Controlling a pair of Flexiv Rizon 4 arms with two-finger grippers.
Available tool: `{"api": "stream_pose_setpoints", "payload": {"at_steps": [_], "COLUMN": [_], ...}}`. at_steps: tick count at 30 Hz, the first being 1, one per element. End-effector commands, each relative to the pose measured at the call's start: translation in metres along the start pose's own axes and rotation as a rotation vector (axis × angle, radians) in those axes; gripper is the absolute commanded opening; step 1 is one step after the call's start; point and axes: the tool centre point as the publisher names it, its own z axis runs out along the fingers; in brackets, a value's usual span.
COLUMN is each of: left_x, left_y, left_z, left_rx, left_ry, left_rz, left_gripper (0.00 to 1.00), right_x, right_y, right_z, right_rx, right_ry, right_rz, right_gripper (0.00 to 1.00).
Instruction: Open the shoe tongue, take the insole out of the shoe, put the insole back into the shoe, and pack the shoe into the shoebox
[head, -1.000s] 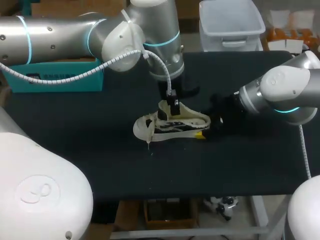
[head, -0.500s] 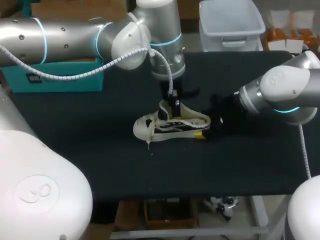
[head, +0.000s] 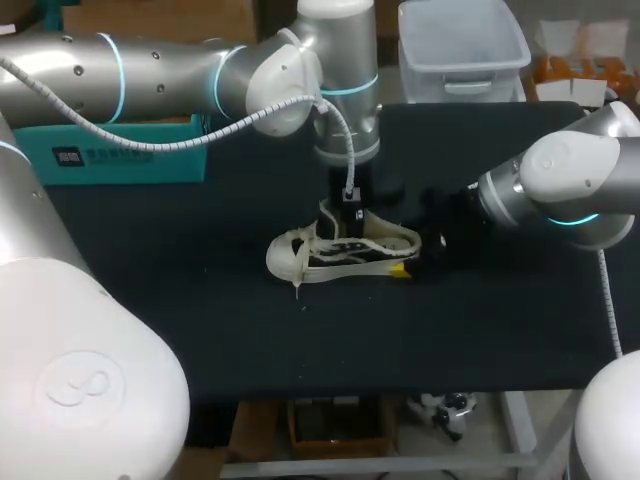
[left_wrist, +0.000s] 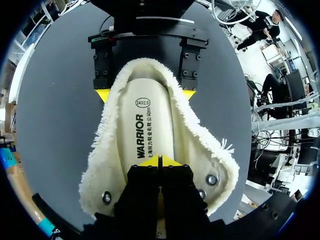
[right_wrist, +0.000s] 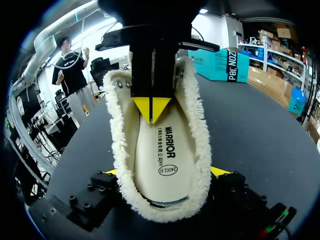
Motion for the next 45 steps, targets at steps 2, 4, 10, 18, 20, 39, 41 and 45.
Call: {"api": "stream_pose_setpoints", "payload": {"at_steps": [2, 4, 10, 18, 20, 39, 41, 45], "left_x": [0.013, 0.017, 0.019, 0.018, 0.016, 0.011, 0.009, -0.002], "left_y": [0.001, 0.001, 0.003, 0.002, 0.003, 0.010, 0.010, 0.011], "left_z": [0.002, 0.002, 0.010, 0.024, 0.029, 0.051, 0.056, 0.066], "left_rx": [-0.008, -0.014, -0.038, -0.083, -0.089, -0.121, -0.130, -0.133], "left_ry": [-0.015, -0.021, -0.018, -0.052, -0.054, -0.142, -0.163, -0.172], "left_rz": [0.006, 0.009, 0.004, -0.043, -0.059, -0.087, -0.099, -0.110], "left_gripper": [0.00, 0.00, 0.00, 0.00, 0.00, 0.35, 0.34, 0.35], "right_x": [0.000, 0.000, 0.000, 0.000, 0.000, 0.000, 0.000, 0.000], "right_y": [-0.007, -0.007, -0.007, -0.007, -0.007, -0.007, -0.007, -0.007], "right_z": [0.003, 0.003, 0.003, 0.003, 0.003, 0.003, 0.003, 0.003], "right_rx": [-0.003, -0.003, -0.003, -0.003, -0.003, -0.003, -0.003, -0.003], "right_ry": [0.001, 0.001, 0.001, 0.001, 0.001, 0.001, 0.001, 0.001], "right_rz": [0.000, 0.000, 0.000, 0.000, 0.000, 0.000, 0.000, 0.000], "right_gripper": [0.00, 0.00, 0.00, 0.00, 0.00, 0.00, 0.00, 0.00]}}
